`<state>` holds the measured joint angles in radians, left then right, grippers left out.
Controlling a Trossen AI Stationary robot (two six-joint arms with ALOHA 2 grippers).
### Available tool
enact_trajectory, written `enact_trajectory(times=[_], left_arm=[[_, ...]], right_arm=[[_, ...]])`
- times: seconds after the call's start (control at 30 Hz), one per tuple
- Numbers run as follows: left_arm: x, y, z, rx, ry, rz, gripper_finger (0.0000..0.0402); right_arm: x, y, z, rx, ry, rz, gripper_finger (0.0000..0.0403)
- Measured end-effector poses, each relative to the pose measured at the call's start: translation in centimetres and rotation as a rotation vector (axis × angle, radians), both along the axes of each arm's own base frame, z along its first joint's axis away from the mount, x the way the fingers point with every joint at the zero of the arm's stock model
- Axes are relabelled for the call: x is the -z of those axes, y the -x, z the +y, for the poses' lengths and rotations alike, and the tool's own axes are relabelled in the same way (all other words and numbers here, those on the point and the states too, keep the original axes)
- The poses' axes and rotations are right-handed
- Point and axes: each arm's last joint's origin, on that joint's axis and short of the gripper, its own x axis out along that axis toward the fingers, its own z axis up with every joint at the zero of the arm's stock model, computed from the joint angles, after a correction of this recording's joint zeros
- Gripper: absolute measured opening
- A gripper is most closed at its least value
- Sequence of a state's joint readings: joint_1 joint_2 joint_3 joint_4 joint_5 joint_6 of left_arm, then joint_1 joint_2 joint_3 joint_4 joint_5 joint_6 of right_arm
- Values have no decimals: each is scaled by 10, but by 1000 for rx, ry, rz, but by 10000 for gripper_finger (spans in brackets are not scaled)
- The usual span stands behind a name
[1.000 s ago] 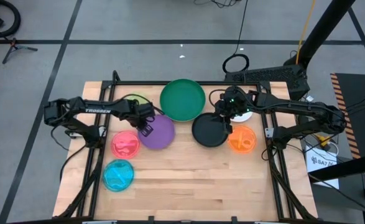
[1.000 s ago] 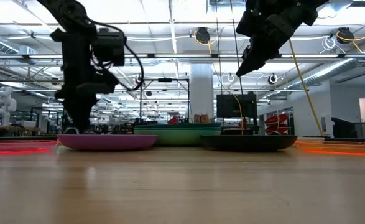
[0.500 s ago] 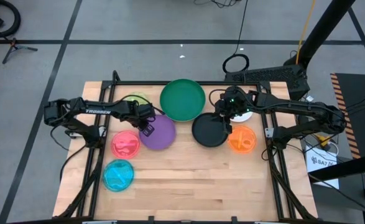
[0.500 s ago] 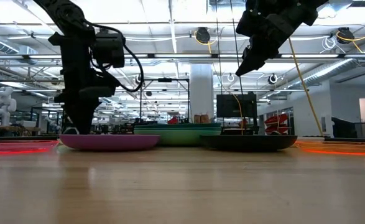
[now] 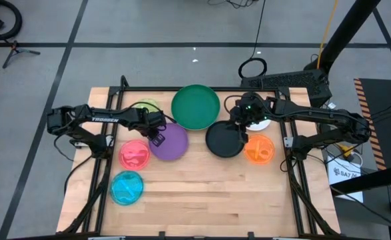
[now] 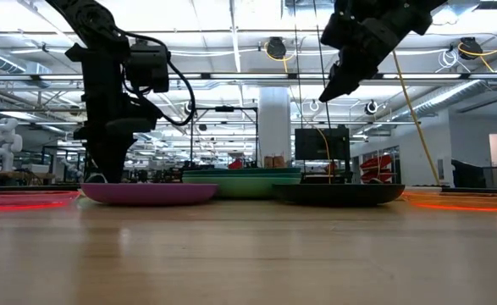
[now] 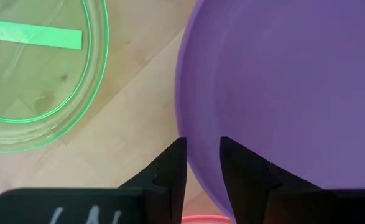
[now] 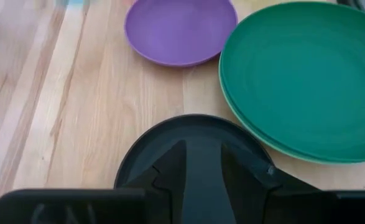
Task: Stack plastic plates
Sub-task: Stack the purple plate on top the dark green plate
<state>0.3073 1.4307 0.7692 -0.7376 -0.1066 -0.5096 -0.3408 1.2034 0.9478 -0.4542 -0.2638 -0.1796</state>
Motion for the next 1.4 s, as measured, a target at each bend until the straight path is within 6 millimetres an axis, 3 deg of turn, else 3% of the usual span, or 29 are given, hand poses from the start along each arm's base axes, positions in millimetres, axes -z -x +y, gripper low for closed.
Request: enact_trajectory(times=[0.33,1.4], left_arm=[[0,0,3,2,-80,22,104],[-1,-3,3,11,-72,-12,104]], right_arm=[[-2,-2,-1,-3,11,-23,93],[-2,-2,-1,-6,14,-22,93]])
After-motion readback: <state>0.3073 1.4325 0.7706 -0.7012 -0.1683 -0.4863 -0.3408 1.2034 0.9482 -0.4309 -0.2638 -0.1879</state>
